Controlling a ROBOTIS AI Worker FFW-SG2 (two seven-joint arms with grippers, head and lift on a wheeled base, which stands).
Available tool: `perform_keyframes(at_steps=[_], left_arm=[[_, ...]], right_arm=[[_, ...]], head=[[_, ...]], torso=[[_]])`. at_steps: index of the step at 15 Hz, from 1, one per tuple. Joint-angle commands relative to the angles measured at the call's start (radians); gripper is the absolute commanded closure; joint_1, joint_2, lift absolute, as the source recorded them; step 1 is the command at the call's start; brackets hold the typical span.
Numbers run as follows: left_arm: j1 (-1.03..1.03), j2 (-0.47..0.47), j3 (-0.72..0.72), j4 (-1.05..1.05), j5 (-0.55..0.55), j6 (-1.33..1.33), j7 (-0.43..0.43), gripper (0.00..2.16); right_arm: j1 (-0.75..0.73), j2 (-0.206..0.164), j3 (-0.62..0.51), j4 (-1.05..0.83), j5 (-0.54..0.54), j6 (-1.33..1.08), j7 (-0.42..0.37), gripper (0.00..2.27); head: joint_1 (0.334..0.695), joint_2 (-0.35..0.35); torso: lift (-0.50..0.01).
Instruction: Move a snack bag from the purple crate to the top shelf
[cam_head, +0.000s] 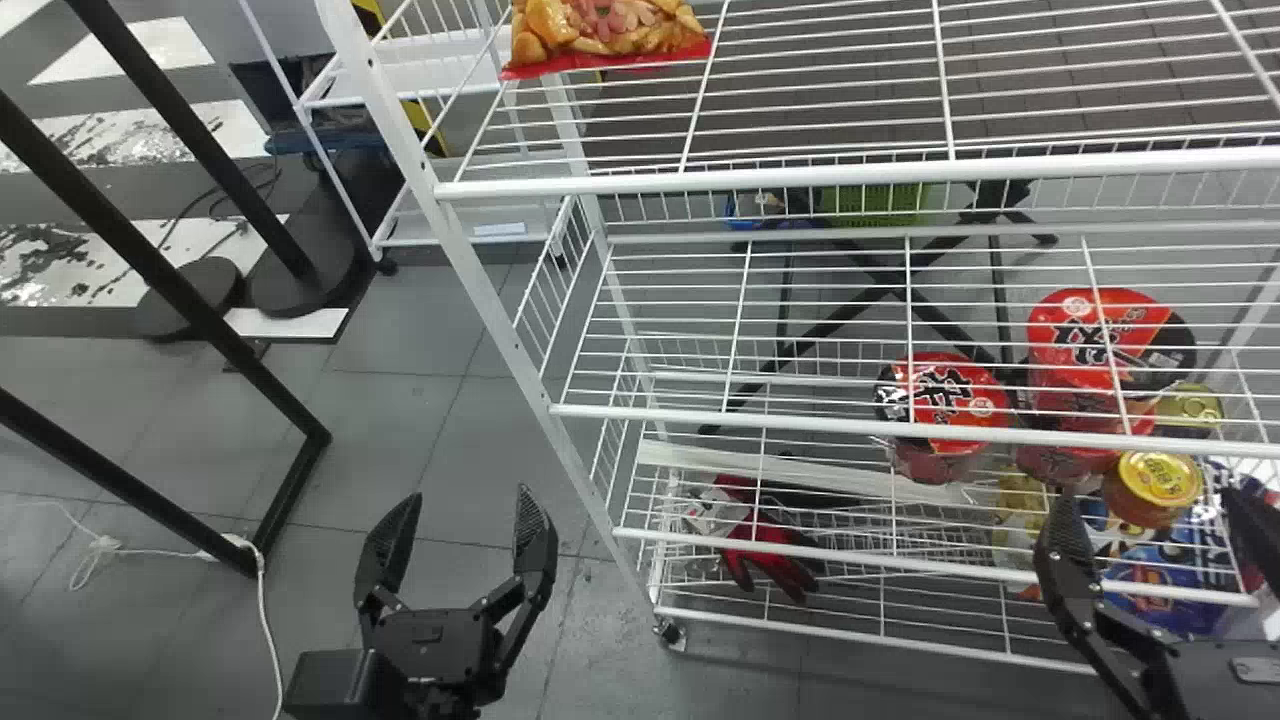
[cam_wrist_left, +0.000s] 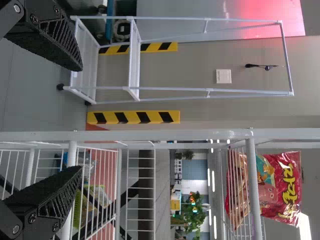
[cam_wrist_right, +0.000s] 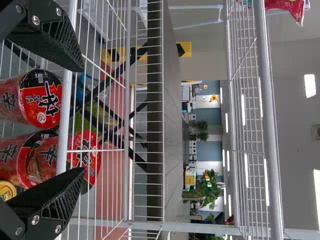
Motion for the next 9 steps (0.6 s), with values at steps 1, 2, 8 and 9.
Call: perform_keyframes(at_steps=[1,2,8,9], left_arm=[[0.0,-0.003,-0.003,0.009,0.0,-0.008,0.0,0.12],[0.0,-0.004,-0.003,0.012,-0.001,-0.011,0.002,0.12],[0.005,-0.011,-0.003,0.011,-0.004,-0.011,0.002,0.12],[0.005,-0.011,-0.004,0.011,-0.004,-0.011,0.002,0.12]], right_arm=[[0.003,-0.003,0.0,0.0,0.001,-0.001,0.0,0.11],[0.004,-0.006,0.0,0.0,0.0,-0.001,-0.003,0.11],[0.004,-0.014,0.001,0.009,-0.005,-0.028,-0.008,0.11],[0.004,-0.015,0.001,0.012,-0.005,-0.044,-0.008,0.1]], head=[[0.695,0.271],[0.695,0.271],[0.695,0.266],[0.695,0.266]], torso=[[-0.304],[-0.308],[-0.332],[-0.336]])
